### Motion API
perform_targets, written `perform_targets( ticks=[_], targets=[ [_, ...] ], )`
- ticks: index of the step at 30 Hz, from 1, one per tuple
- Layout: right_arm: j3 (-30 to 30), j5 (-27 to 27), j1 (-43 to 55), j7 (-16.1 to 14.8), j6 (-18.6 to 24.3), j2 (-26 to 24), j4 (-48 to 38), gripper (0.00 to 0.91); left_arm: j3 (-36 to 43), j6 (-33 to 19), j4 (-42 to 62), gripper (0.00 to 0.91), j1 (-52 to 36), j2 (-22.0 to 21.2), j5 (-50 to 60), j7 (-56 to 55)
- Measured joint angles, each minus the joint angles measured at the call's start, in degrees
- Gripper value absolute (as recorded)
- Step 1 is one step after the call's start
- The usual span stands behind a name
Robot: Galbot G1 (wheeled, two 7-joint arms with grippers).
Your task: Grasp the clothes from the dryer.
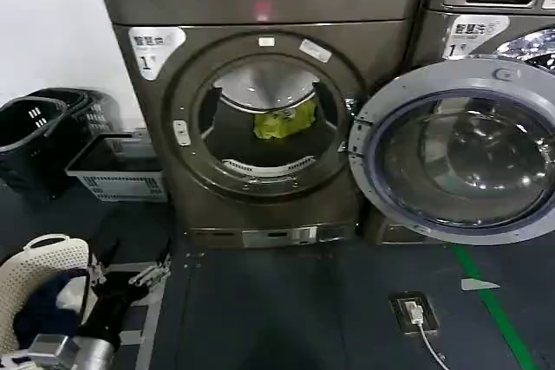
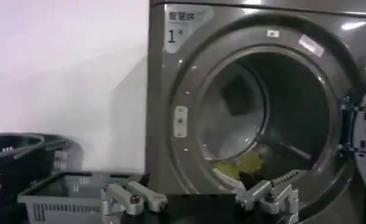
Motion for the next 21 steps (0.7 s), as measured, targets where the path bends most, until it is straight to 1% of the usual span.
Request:
perform_targets(
  ticks=[21],
  targets=[
    [-0.70, 0.72, 0.16, -0.44, -0.34, 0.14, 0.47, 0.907, 0.35, 0.01, 0.32, 0.907, -0.16, 0.00, 0.61, 0.13]
  ],
)
